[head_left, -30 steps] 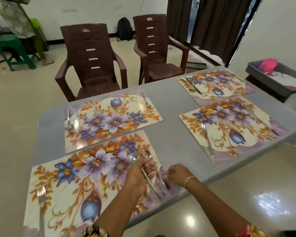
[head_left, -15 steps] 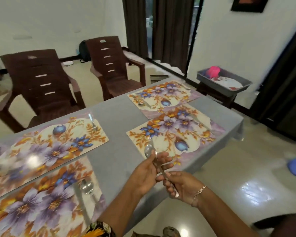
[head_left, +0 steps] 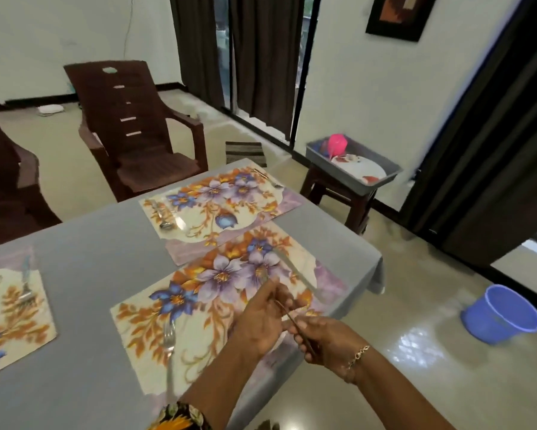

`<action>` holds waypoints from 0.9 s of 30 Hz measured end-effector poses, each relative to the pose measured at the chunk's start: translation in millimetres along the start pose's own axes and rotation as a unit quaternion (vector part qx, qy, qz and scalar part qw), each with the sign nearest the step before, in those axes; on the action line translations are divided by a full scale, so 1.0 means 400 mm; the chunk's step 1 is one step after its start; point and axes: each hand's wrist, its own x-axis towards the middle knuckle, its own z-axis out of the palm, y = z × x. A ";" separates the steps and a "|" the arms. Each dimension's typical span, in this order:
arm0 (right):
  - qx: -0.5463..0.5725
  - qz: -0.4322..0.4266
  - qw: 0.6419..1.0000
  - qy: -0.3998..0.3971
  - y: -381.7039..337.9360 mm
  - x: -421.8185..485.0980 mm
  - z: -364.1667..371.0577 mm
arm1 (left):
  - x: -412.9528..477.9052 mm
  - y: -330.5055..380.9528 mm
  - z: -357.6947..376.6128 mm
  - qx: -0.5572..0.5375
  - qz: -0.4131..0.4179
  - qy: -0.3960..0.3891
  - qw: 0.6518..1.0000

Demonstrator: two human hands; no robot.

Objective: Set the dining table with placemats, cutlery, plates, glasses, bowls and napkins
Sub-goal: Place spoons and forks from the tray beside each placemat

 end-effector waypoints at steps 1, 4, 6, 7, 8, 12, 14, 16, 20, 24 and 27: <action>-0.010 -0.006 1.000 -0.004 -0.026 0.018 -0.027 | 0.036 0.003 0.013 0.000 -0.009 -0.005 1.000; -0.075 -0.023 0.997 0.019 -0.103 0.078 -0.099 | 0.138 0.019 0.038 0.026 -0.033 0.016 0.999; -0.135 -0.029 0.990 0.035 -0.133 0.125 -0.141 | 0.182 0.022 0.049 0.067 -0.037 0.067 0.995; -0.163 -0.030 0.985 0.043 -0.141 0.150 -0.162 | 0.198 0.020 0.051 0.087 -0.042 0.098 0.991; -0.185 -0.033 0.981 0.052 -0.148 0.174 -0.182 | 0.209 0.018 0.049 0.102 -0.048 0.127 0.986; -0.257 -0.025 0.962 0.087 -0.171 0.278 -0.254 | 0.244 0.013 0.017 0.101 -0.055 0.223 0.968; -0.296 -0.021 0.951 0.085 -0.182 0.320 -0.279 | 0.260 0.019 0.011 0.090 -0.045 0.255 0.962; -0.336 -0.016 0.940 0.065 -0.187 0.360 -0.303 | 0.268 0.023 0.018 0.085 -0.027 0.278 0.957; -0.420 -0.020 0.907 0.018 -0.204 0.403 -0.337 | 0.279 0.015 0.052 0.074 0.005 0.310 0.948; -0.461 -0.020 0.887 -0.012 -0.216 0.411 -0.376 | 0.307 -0.016 0.110 0.066 0.044 0.340 0.937; -0.454 -0.023 0.888 -0.061 -0.235 0.405 -0.439 | 0.357 -0.050 0.185 0.090 0.061 0.347 0.932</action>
